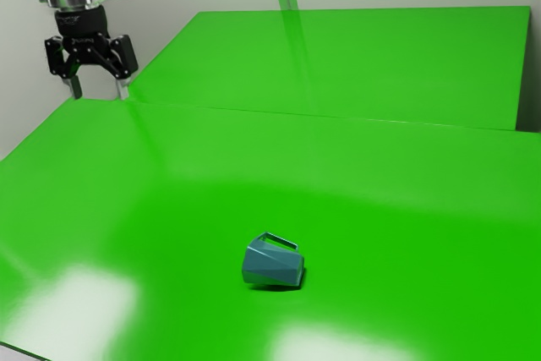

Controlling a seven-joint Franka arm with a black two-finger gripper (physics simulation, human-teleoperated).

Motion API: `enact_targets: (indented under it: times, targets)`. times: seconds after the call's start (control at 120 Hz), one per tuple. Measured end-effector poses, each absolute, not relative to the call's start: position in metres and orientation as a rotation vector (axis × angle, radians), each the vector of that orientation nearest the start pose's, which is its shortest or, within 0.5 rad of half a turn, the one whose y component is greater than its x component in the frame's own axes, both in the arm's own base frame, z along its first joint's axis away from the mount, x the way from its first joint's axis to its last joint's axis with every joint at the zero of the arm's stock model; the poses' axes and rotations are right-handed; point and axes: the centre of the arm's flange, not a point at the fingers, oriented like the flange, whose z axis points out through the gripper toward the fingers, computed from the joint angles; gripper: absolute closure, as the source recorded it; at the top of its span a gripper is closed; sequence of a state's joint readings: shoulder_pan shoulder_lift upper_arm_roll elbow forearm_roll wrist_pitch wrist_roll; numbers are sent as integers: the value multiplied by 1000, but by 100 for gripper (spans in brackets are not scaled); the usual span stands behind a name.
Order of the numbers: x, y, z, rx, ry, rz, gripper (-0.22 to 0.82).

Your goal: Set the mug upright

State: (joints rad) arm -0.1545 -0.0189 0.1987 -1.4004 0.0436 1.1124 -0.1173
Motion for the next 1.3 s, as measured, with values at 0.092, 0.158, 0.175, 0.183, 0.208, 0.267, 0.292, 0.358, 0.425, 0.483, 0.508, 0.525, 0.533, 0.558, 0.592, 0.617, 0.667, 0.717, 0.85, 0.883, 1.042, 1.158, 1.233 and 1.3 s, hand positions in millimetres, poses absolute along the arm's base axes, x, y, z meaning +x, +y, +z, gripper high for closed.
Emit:
enact_targets:
  times: [0.092,0.158,0.175,0.183,0.208,0.267,0.292,0.358,0.425,0.483,0.508,0.525,0.533,0.558,0.592,0.617,0.667,0.717,0.85,0.883,1.042,1.158,1.233,1.3]
  targets:
    - [506,23,675,-3074,-259,308,1]
    - [517,17,654,-3107,-240,274,1]
    - [521,14,641,-3129,-233,289,1]
    - [523,13,635,-3141,-231,297,1]
    - [528,9,612,-3183,-223,333,1]
    - [535,-1,553,-3291,-221,430,1]
    - [535,-5,527,-3343,-226,479,1]
    - [529,-14,473,-3495,-264,569,1]
    - [520,-17,439,-3650,-326,589,2]
    - [507,-16,418,-3772,-377,563,2]
    - [500,-14,412,-3818,-396,533,2]
    - [494,-9,409,-3845,-417,503,2]
    - [492,-5,408,-3858,-434,485,2]
    - [483,16,405,-3892,-516,409,2]
    - [471,57,399,-3915,-684,283,2]
    - [463,83,394,-3919,-792,195,2]
    - [453,107,381,-3927,-896,78,2]
    - [444,109,363,-3943,-930,34,2]
    - [430,103,328,-3982,-933,-73,2]
    - [426,102,319,-3990,-939,-94,2]
    - [407,87,290,-4035,-906,-168,2]
    - [406,66,282,-4076,-814,-228,2]
    - [409,53,280,-4099,-743,-272,2]
    - [413,41,279,-4113,-709,-317,2]
